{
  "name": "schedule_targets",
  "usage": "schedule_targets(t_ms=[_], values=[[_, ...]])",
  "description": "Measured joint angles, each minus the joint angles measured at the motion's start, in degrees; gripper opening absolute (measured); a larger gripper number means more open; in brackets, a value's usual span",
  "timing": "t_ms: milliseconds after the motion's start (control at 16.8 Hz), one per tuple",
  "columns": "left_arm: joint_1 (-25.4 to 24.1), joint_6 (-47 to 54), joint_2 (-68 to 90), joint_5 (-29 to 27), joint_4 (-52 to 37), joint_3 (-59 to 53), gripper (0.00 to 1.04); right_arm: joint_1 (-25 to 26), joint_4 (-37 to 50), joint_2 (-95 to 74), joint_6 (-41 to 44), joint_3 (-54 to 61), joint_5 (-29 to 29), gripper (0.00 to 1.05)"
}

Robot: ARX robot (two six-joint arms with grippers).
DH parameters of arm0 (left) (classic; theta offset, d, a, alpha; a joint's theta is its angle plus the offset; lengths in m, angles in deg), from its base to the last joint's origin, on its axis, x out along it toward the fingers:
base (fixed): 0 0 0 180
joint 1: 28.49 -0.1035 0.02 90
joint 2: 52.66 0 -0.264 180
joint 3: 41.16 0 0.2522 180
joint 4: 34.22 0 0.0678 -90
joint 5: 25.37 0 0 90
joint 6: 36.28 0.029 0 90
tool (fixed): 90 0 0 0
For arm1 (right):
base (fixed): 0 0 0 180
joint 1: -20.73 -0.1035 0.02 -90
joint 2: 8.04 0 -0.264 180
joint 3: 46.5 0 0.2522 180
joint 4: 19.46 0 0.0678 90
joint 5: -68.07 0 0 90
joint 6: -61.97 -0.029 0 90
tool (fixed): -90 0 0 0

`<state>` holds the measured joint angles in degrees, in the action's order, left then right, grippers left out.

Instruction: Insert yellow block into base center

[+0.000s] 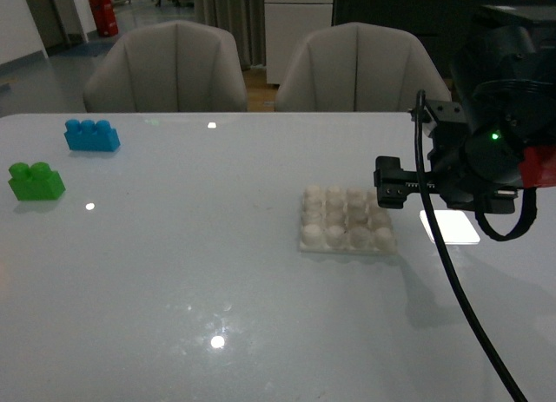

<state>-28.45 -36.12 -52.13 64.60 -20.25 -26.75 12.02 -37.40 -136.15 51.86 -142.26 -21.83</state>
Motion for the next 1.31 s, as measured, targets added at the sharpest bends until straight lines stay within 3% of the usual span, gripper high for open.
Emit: schedule_targets(t_ms=[594, 1306], values=[[0.0, 0.0, 0.0, 0.0, -0.02, 0.0, 0.98, -2.27, -3.28, -8.81, -2.51, -10.73, -3.74, 0.98], [0.0, 0.0, 0.0, -0.02, -0.02, 0.0, 0.98, -6.14, -1.84, -11.32, -6.12, -11.28, -6.01, 0.98]])
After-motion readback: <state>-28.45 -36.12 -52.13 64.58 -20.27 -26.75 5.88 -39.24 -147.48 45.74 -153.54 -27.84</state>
